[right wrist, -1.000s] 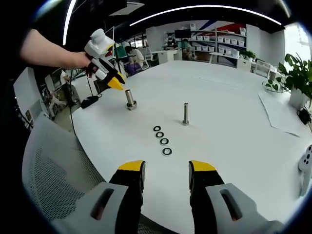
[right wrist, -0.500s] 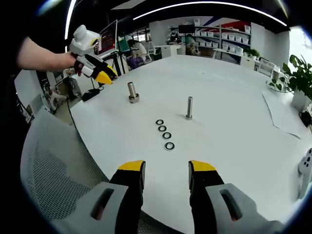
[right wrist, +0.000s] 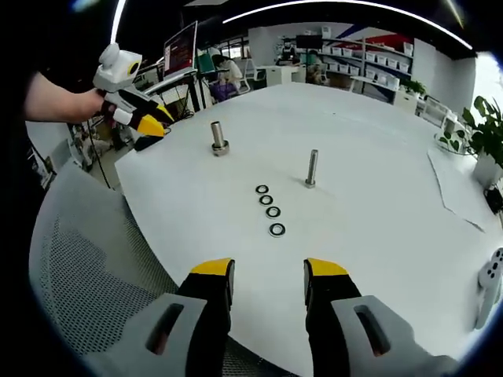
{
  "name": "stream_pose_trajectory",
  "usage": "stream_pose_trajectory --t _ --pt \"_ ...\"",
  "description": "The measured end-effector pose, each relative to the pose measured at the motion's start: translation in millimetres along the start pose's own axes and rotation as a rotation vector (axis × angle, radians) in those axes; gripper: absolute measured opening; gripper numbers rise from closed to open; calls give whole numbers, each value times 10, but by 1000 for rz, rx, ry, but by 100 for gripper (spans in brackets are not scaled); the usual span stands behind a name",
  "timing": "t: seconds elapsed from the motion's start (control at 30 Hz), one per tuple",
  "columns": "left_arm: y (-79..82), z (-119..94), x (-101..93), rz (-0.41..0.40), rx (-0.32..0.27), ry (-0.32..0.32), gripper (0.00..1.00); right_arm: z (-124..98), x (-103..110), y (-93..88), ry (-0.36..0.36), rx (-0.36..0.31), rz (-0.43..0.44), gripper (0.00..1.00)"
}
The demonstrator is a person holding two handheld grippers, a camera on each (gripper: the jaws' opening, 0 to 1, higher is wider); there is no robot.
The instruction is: Place the washer onto the threaded stud by aligning its center hole with the stud, sliding it down to the base, and recovering from edge contact or off-axis alignment until the washer reaches the visible bottom stop.
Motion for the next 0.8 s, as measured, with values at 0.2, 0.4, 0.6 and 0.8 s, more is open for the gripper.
stream_pose_trajectory --t 0.2,0.4,0.6,0.8 --pt "-61 -93 -84 -46 -45 23 32 -2 -10 12 -5 -7 -3 38" --pt "-121 -150 -193 -127 -86 31 32 -7 -25 24 -15 -11 -8 38" --pt "-177 -183 -260 -134 -103 42 33 -11 -30 27 -18 -15 -7 38" --pt "-192 -217 -304 -156 -119 51 33 -14 -55 26 -30 -15 -6 37"
Point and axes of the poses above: the point that each gripper's makers call its tool centre point, and the gripper's own axes: z roughly forward along the fingers, x roughly to its left, y roughly out of its top, the point moved 1 cm from there along -z, roughly backward along the fingers, and after that the axes turned 9 degrees about -x, right-handed, at the moved point
